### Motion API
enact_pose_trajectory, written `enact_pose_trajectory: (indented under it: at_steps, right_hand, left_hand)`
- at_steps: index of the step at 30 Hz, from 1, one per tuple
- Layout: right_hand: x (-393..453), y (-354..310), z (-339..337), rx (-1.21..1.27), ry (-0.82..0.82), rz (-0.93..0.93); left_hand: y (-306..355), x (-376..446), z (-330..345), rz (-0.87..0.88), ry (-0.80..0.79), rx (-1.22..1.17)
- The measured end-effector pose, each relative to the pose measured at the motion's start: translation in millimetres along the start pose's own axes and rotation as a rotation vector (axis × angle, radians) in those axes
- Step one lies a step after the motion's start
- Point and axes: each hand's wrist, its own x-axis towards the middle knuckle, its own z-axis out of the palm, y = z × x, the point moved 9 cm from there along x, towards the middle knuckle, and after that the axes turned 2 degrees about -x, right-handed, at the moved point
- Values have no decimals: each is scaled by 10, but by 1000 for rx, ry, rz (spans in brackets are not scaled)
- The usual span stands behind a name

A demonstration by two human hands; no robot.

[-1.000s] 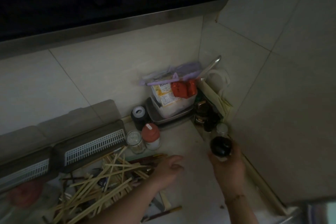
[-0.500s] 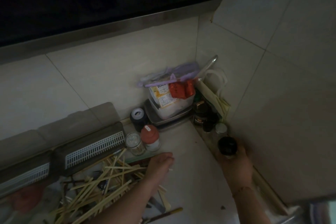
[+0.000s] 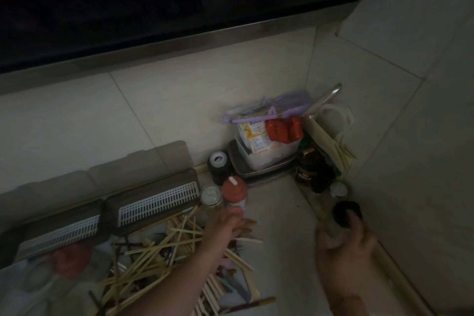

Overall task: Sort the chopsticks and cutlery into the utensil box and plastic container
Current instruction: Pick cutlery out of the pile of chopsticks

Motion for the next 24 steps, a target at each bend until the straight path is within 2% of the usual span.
enact_pose_trajectory:
  at_steps: [4,7,11,15,20,24]
  right_hand:
    - [-133,-945,622,-19,-317,-368]
    - [-173,-1281,1218,38,-606,-384]
    - [-191,-1471,1764,-73,-803,-445]
    - [-190,-1419,1980,-52,-836,-370]
    - [-181,-1342,1820,88,-786,-298]
    - [-229,-1186,1327,135,-599,-315]
  left_hand:
    - [105,-57,-217,47,114,-99]
    - [217,-156,-228,76,101,-162]
    - [293,-222,-187,76,43,-171]
    - [331,-217,-171,64,22,-153]
    - [361,-227,-91,86,-21,-107]
    - [261,-183,-29,99,25,-120]
